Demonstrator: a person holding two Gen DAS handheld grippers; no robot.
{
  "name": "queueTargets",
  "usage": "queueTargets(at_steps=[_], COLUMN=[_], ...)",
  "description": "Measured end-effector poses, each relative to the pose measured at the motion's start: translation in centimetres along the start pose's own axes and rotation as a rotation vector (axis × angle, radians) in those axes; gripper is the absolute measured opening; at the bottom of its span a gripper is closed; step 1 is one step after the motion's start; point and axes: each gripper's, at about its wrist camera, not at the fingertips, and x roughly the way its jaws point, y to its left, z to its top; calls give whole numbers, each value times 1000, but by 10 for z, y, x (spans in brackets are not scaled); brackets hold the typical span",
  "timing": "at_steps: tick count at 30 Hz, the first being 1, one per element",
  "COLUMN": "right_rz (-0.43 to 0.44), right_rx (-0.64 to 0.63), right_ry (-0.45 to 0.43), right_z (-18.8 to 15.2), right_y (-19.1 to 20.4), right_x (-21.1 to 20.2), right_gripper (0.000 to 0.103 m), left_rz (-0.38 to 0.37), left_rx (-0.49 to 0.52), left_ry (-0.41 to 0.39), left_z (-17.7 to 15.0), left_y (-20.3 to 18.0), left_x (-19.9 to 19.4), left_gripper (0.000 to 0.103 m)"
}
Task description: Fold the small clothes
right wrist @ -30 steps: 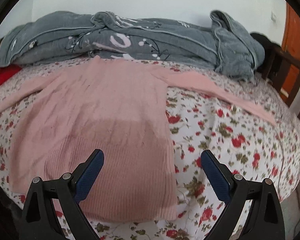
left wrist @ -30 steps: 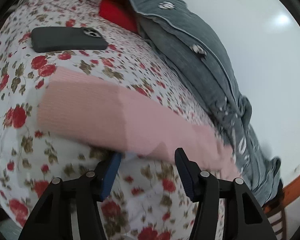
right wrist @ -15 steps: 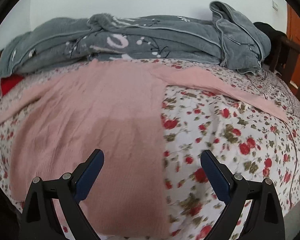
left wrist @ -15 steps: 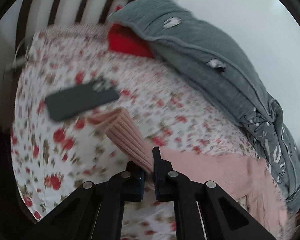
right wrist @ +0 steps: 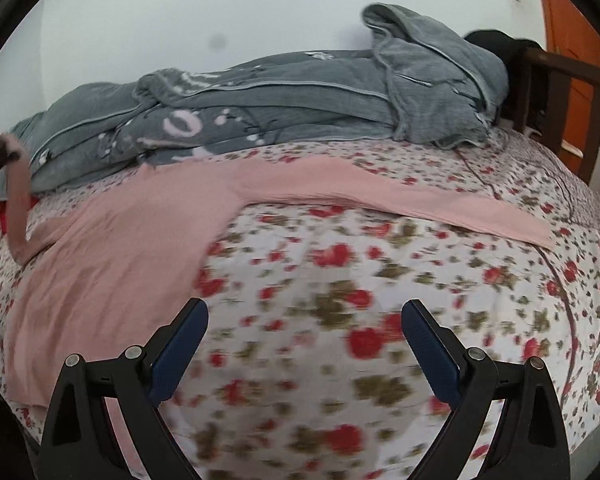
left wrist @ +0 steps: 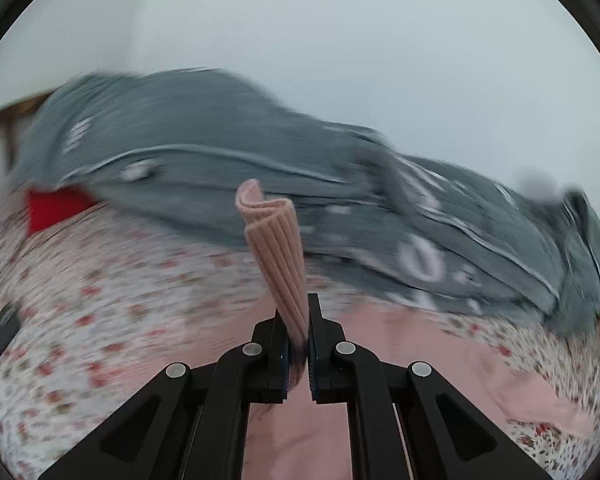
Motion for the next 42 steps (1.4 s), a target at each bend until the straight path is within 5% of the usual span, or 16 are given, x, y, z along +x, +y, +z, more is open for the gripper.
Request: queueTargets(at_steps=[5, 10, 13, 16, 18, 20, 26, 30, 39, 41, 42], right_rz=[-30, -81, -95, -92, -83, -74, -36, -42, -25, -51, -86], right_rx=[62, 149, 189, 216, 236, 264, 329, 348, 493, 514, 512], right_ry=[-26, -25, -22, -22, -19, -14, 5, 21, 18, 27, 30], right_z=[-3, -6, -5, 0, 5, 11, 26, 31, 43, 47, 50], right_y=[-48, -101, -128, -151, -164, -174, -190, -193, -214, -217, -217], right_x=[-2, 2, 4, 6, 9, 15, 38, 51, 73, 76, 77], right_gripper=[96, 96, 96, 96, 96, 96, 95, 82, 68, 55, 39], left_rz=[-116, -155, -189, -250, -288, -335, -426, -483, -511, -513, -514], left_rx=[179, 309, 331, 312, 283, 258, 203, 174, 168, 157, 151], left_ry=[50, 170, 257, 304, 289, 269, 217, 127, 145, 143, 142], left_z=[-29, -108, -141, -148, -148, -148, -139, -133, -132, -133, -132], left_y=[-132, -217, -226, -220, -215, -208, -206, -200, -202, -200, -199], left_x=[39, 89, 108, 111, 107, 103, 101, 86, 91, 91, 90], left_gripper=[7, 7, 8, 20, 51, 72, 75, 78, 78, 78, 78])
